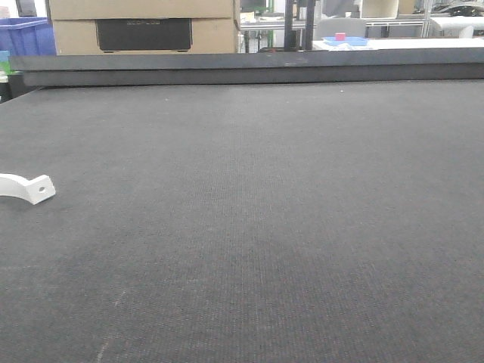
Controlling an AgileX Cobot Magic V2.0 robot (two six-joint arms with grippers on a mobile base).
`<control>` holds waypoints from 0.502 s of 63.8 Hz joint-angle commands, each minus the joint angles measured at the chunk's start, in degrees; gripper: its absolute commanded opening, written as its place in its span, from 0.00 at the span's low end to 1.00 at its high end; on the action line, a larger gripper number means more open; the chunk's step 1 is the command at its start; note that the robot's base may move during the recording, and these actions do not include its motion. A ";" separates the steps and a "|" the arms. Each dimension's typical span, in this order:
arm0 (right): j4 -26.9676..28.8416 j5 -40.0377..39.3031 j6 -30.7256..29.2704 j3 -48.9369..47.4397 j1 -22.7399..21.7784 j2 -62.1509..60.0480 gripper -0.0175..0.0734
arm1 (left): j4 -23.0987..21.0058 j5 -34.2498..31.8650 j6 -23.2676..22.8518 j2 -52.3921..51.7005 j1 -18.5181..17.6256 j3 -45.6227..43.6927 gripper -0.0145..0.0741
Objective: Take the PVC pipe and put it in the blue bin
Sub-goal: 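Move both grippers down toward the white semicircular PVC pipe clamp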
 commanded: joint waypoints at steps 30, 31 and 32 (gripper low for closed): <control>-0.29 39.15 -0.16 -26.38 -0.40 38.43 0.01 | -1.80 35.96 -0.47 39.72 -0.26 -32.04 0.04; -0.29 40.32 -0.16 -26.78 -0.40 39.76 0.01 | -1.80 36.81 -0.47 40.89 -0.26 -32.65 0.04; -0.29 41.46 -0.16 -27.14 -0.40 41.08 0.01 | -1.80 37.90 -0.47 42.05 -0.26 -33.22 0.04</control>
